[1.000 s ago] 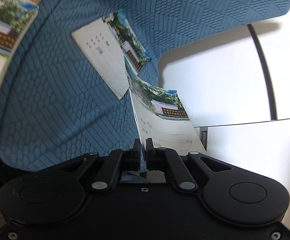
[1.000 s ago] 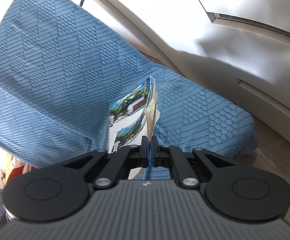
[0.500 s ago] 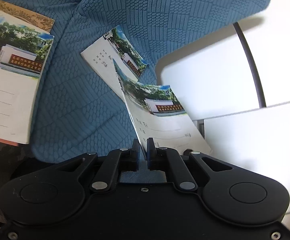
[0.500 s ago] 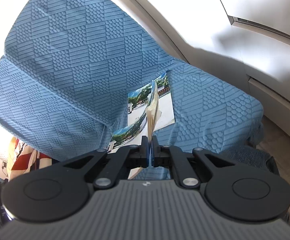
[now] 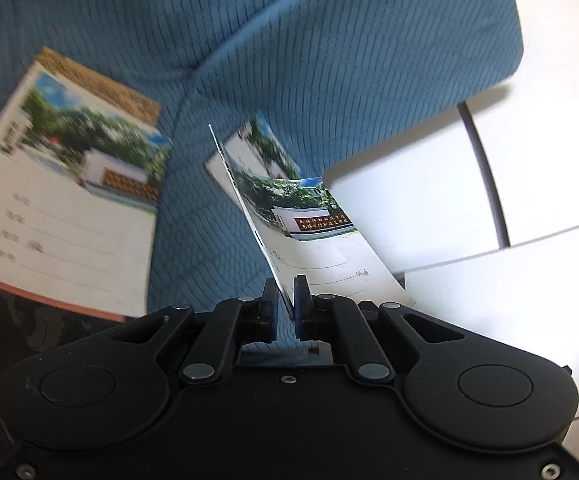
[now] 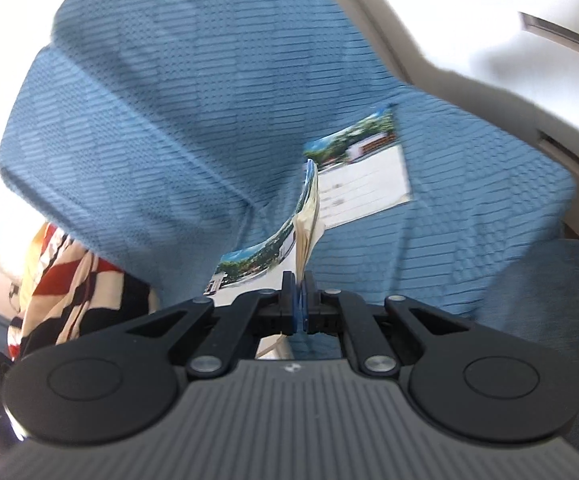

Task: Organize objects
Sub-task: 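Lift the white booklet with both grippers and carry it toward the book stack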

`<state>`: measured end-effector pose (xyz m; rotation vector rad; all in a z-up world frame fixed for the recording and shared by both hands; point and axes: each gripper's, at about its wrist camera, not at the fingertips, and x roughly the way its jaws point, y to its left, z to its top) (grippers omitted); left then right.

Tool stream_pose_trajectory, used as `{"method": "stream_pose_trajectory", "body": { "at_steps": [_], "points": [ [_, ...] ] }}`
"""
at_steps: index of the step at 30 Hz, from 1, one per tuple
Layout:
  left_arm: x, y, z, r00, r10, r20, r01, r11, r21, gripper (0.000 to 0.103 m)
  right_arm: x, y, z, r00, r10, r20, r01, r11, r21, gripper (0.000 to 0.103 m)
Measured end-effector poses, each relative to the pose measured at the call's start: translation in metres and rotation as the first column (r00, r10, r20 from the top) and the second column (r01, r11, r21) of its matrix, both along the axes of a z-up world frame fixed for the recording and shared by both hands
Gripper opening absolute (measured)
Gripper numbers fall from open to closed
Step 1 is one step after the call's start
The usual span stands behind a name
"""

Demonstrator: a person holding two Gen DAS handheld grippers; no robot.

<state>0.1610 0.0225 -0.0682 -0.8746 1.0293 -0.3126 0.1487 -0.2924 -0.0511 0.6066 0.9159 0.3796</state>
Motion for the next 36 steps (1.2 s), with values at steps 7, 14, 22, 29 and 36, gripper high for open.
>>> {"method": "stream_pose_trajectory", "body": {
  "at_steps": [7,14,22,29,36],
  "points": [
    [-0.003,0.046,0.021,0.997,0.063,0.045,-0.063,0.998,-0.005,0.007,0.0,0.045,0.026,0.996,0.068,0.05,-0.068,0.998,-0.002,0.005],
    [-0.005,0.085,0.033,0.992,0.109,0.069,-0.11,0.994,0.007,0.007,-0.001,0.086,0.04,0.99,0.119,0.069,-0.119,0.993,-0.011,0.006],
    [-0.007,0.115,0.026,0.987,0.122,0.1,-0.13,0.988,0.078,0.007,-0.003,0.121,0.028,0.987,0.153,0.041,-0.153,0.988,-0.002,0.006],
    [-0.002,0.137,-0.011,0.989,0.134,0.055,-0.138,0.988,0.075,0.007,-0.003,0.147,0.005,0.985,0.173,0.011,-0.172,0.984,-0.055,0.006],
    [0.006,0.149,-0.041,0.989,0.148,0.026,-0.15,0.985,0.08,0.007,-0.004,0.169,-0.021,0.982,0.187,-0.013,-0.187,0.977,-0.104,0.006]
  ]
}}
